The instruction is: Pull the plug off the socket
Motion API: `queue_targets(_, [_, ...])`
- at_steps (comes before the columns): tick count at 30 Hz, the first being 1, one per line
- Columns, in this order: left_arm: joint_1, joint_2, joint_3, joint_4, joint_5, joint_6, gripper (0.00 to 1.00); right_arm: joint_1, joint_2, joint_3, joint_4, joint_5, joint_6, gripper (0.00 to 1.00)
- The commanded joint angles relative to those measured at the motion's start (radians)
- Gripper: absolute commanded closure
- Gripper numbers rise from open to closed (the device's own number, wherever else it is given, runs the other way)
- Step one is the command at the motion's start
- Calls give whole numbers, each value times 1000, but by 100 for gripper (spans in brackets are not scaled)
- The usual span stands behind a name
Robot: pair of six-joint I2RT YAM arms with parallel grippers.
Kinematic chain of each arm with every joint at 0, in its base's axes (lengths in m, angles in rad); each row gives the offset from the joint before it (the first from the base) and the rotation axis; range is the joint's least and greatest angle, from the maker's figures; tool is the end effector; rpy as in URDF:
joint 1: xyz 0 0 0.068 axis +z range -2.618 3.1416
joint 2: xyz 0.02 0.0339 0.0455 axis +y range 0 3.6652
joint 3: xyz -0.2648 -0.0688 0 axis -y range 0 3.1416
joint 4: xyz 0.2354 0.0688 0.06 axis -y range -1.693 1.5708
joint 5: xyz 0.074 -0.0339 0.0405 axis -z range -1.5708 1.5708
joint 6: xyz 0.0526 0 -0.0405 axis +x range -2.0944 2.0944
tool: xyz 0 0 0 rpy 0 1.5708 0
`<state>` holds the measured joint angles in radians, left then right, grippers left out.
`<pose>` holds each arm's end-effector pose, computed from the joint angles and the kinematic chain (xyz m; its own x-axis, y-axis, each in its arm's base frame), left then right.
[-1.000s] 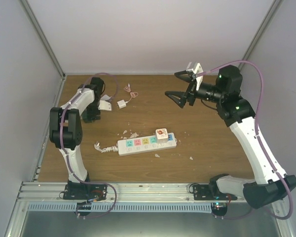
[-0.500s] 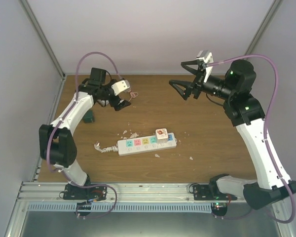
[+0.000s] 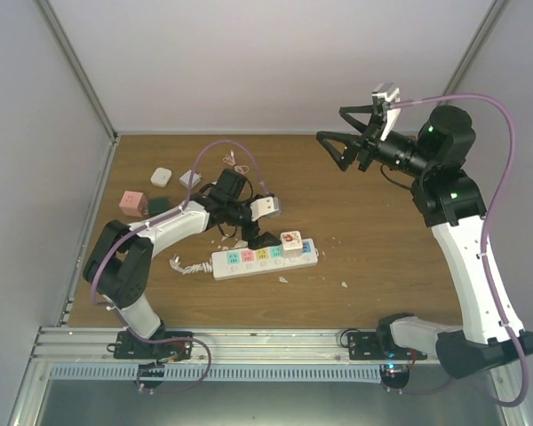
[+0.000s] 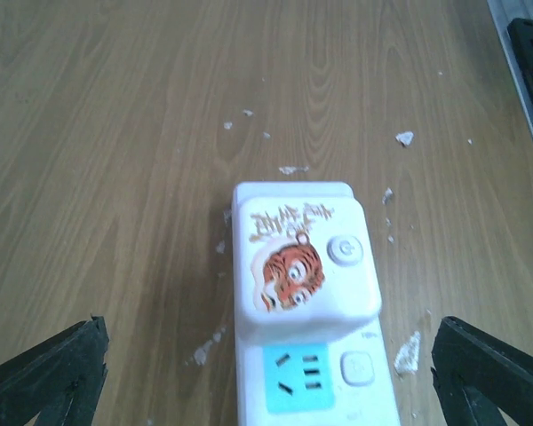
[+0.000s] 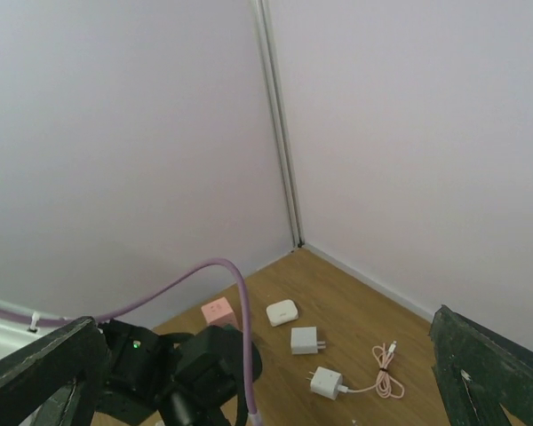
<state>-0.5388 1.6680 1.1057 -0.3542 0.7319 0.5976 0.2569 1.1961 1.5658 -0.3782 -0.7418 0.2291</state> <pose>0.2787 -0.2075 0.2125 -0.1518 0.5784 -0.8015 0.9873 0.1262 -0.0959 0.2170 0.0937 0.5000 -0.1989 0.1208 -0.9725 -0.8169 0.5277 0.2327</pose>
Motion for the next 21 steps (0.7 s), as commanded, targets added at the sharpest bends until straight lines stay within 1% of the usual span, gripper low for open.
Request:
queue_targets(1, [-39, 39, -1, 170, 7, -49, 1, -24, -13, 34, 19, -13, 60, 0])
queue_targets(3, [-62, 61, 1, 185, -2, -56, 1, -30, -13, 32, 17, -17, 67, 0])
queue_targets(7, [-109, 100, 12, 189, -55, -51, 6, -44, -13, 20, 17, -12, 69, 0])
queue_targets(9, [-121, 115, 10, 194, -71, -56, 9, -47, -22, 2, 19, -13, 40, 0])
queue_targets(14, [-147, 134, 0, 199, -94, -61, 12, -52, -44, -84, -50, -15, -208, 0])
queue_targets(19, [-169, 142, -26, 225, -139, -65, 15, -66, -79, -253, -76, -8, -432, 0])
queue_targets(21, [-175, 150, -19, 222, -152, -66, 18, -73, -90, -318, -80, -7, -502, 0])
